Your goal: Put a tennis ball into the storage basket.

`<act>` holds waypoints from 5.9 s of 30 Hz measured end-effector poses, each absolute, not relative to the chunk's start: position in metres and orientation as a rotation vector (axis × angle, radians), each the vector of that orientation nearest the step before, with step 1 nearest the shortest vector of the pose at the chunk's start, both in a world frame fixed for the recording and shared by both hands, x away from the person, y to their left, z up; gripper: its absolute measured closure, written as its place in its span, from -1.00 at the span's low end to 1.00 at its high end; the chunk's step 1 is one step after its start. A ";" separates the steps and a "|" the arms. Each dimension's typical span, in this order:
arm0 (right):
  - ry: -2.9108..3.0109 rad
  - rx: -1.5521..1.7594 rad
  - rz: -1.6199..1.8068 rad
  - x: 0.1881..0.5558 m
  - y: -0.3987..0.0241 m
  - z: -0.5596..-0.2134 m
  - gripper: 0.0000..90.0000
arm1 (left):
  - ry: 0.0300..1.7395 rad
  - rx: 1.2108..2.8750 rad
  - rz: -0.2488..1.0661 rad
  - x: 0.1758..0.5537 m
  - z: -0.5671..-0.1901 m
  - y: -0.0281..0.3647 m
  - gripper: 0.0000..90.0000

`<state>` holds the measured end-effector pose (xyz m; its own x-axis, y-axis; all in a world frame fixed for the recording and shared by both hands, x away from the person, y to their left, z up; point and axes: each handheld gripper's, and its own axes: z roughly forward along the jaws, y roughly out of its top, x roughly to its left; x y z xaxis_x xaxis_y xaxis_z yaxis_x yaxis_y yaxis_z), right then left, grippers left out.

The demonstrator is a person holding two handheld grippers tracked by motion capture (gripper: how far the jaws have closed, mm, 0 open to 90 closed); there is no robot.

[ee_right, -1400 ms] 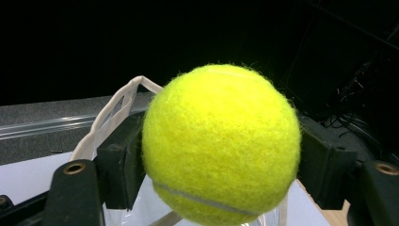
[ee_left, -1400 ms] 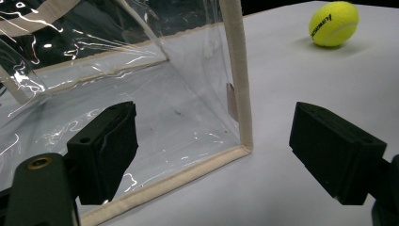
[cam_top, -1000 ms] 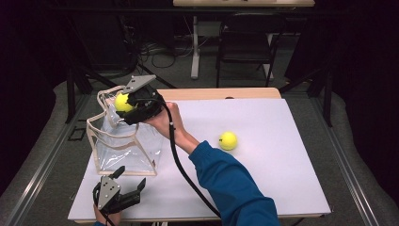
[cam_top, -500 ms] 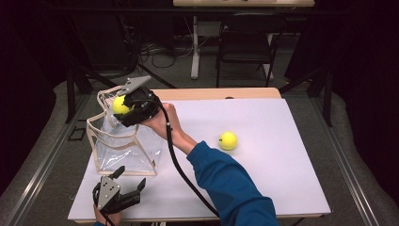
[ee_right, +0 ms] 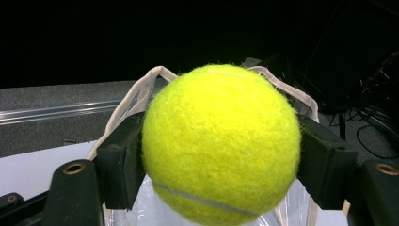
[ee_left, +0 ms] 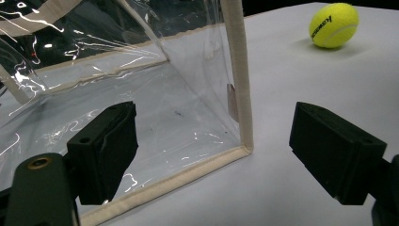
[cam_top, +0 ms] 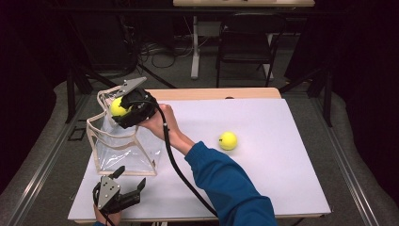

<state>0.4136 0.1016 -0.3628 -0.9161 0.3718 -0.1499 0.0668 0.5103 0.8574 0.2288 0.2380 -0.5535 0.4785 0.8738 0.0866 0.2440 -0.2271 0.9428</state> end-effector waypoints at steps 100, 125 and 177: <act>2.493 0.612 1.320 0.379 -0.076 -0.420 -1.00 | 0.940 1.737 0.817 0.228 -0.553 0.233 -0.65; 2.529 0.725 1.283 0.351 -0.133 -0.484 -1.00 | 0.929 1.745 0.837 0.227 -0.552 0.232 -0.64; 2.489 0.969 1.201 0.355 -0.204 -0.506 -1.00 | 0.912 1.752 0.848 0.227 -0.551 0.231 -0.65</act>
